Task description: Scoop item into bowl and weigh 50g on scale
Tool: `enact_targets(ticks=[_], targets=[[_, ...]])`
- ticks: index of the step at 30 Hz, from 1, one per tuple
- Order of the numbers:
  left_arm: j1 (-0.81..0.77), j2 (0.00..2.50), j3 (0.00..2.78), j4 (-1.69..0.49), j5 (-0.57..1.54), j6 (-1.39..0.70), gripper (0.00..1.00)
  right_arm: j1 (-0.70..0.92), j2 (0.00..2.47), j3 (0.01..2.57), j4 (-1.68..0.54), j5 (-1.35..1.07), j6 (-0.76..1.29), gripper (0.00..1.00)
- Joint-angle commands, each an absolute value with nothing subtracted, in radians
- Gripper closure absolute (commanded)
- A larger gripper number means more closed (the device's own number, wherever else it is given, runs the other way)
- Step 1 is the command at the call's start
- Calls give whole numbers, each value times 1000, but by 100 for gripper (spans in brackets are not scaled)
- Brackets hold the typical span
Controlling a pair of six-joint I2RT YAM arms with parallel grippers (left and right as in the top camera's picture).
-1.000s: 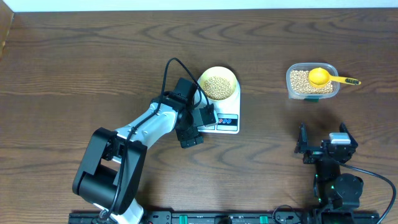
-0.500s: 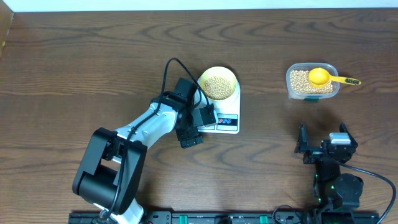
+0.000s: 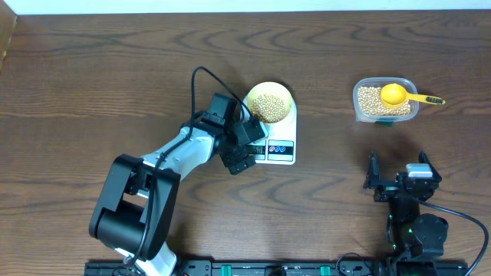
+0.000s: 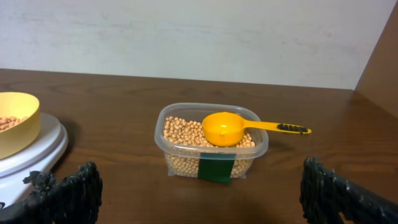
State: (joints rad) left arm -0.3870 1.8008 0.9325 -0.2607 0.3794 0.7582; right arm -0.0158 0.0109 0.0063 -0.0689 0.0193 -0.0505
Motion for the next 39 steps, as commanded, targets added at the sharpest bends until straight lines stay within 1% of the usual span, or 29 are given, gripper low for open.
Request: enact_targets(ticks=[1, 4, 7, 12, 18, 25, 32, 36, 38, 39], targets=[[-410, 1810, 953, -60, 590, 503, 3, -21, 6, 6, -72, 27, -34, 1], [-398, 1763, 953, 18, 583, 503, 2, -21, 6, 6, -72, 27, -34, 1], [-398, 1713, 953, 28, 584, 480, 2, -21, 6, 6, -72, 27, -34, 1], [-398, 1601, 953, 9, 584, 201, 2, -21, 6, 6, -72, 27, -34, 1], [-397, 1522, 953, -7, 573, 175, 2, -21, 6, 6, -72, 27, -34, 1], [-398, 1391, 953, -43, 368, 216, 2, -21, 6, 6, -72, 27, -34, 1], [-397, 1245, 953, 76, 98, 215, 2, -21, 6, 6, -72, 27, -34, 1], [-397, 1194, 953, 74, 43, 186, 2, -21, 6, 6, -72, 27, -34, 1], [-387, 1170, 950, 69, 39, 138, 2, -21, 6, 6, -72, 27, -34, 1], [-374, 1149, 938, 71, 39, 68, 3, -21, 6, 6, -72, 27, -34, 1]])
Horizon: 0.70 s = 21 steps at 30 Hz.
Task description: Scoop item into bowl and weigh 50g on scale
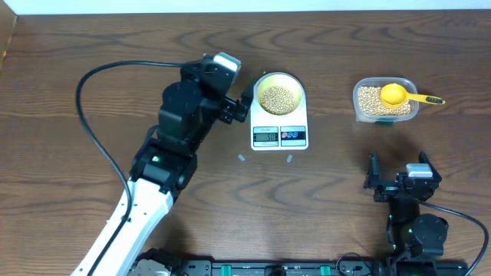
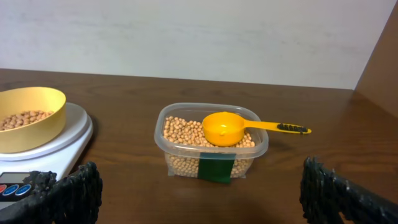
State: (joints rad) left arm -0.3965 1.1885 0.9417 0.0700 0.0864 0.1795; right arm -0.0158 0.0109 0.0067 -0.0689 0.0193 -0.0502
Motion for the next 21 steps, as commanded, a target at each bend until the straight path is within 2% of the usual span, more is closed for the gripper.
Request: enact_targets(ticks=[1, 8, 21], targets=[[-363, 1136, 927, 76, 40, 25, 2, -21, 6, 6, -72, 27, -34, 1], [-296, 1032, 825, 167, 40, -112, 3, -21, 6, 6, -72, 27, -34, 1], [-223, 766, 395, 575, 41, -359, 2, -21, 6, 6, -72, 27, -34, 1]])
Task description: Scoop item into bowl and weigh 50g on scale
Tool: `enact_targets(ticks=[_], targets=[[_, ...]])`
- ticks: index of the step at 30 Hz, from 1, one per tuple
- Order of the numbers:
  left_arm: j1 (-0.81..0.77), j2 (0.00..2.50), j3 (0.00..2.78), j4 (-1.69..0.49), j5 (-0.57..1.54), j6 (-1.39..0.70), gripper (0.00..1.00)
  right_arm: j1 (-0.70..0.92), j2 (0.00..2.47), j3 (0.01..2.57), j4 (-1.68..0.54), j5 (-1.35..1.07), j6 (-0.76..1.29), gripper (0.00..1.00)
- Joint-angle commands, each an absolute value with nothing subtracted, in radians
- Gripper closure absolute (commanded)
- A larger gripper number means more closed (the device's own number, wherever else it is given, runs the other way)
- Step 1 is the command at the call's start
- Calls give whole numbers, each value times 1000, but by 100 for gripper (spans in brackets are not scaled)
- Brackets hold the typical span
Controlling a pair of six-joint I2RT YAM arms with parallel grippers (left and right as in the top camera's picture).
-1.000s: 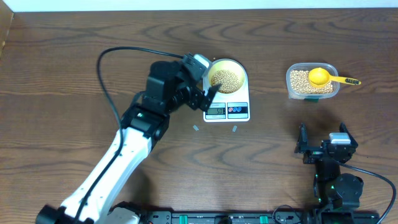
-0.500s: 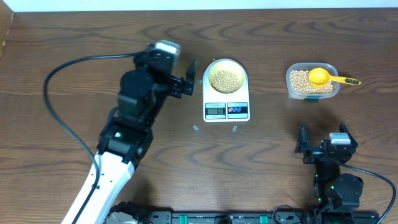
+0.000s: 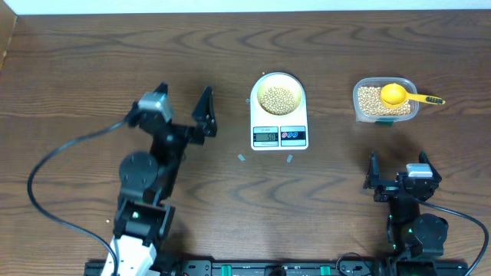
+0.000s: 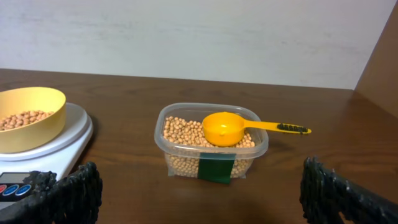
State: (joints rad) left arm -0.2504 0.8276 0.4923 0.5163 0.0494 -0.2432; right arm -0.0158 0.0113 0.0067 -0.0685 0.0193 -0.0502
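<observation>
The white scale (image 3: 278,135) stands at the table's middle, and on it sits the yellow bowl (image 3: 278,96) holding beans. The bowl (image 4: 28,118) and the scale (image 4: 59,146) also show at the left of the right wrist view. At the back right a clear tub of beans (image 3: 383,103) (image 4: 211,152) carries the yellow scoop (image 3: 394,93) (image 4: 225,129) on top, handle pointing right. My left gripper (image 3: 173,121) stands open to the left of the scale, apart from it. My right gripper (image 3: 400,175) (image 4: 202,196) is open in front of the tub, holding nothing.
Two small pale bits (image 3: 241,159) (image 3: 290,159) lie on the wood just in front of the scale. A black rail (image 3: 253,268) runs along the table's near edge. The wall (image 4: 186,37) rises behind the table.
My left arm has drawn back from the bowl's left side to a spot well left of the scale. The scale, bowl, tub and right arm are as they were.
At first my left gripper was at the scale's front left corner, and the scale sat skewed and further left. Then the scale stood square and a little to the right, with the gripper beside the bowl. Now the gripper is apart from it.
</observation>
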Motion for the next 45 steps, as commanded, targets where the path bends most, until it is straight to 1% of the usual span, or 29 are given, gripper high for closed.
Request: enact_targets(ticks=[1, 5, 9, 17, 21, 22, 28, 29, 33, 40, 45], targets=[[-212, 738, 360, 602, 40, -365, 3, -21, 6, 6, -72, 27, -34, 1], [-128, 617, 263, 619, 51, -372, 2, -21, 6, 6, -72, 27, -34, 1], [-11, 476, 186, 595, 97, -429, 2, -21, 6, 6, -72, 27, -34, 1], [63, 183, 2, 577, 96, -429, 2, -21, 6, 6, -72, 27, -34, 1], [103, 41, 4, 386, 93, -427, 2, -21, 6, 6, -72, 27, -34, 1], [133, 2, 4, 282, 92, -422, 2, -21, 6, 6, -72, 27, -34, 1], [128, 1, 4, -87, 10, -389, 2, -21, 6, 6, -72, 27, -34, 1], [111, 1, 4, -74, 7, -282, 2, -21, 6, 6, -72, 27, -34, 1], [80, 1, 4, -74, 6, -171, 2, -21, 6, 6, -72, 27, -34, 1], [7, 1, 4, -73, 7, -168, 2, -21, 6, 6, -72, 27, -34, 1], [17, 1, 4, -73, 7, -168, 2, -21, 6, 6, -72, 27, -34, 1]])
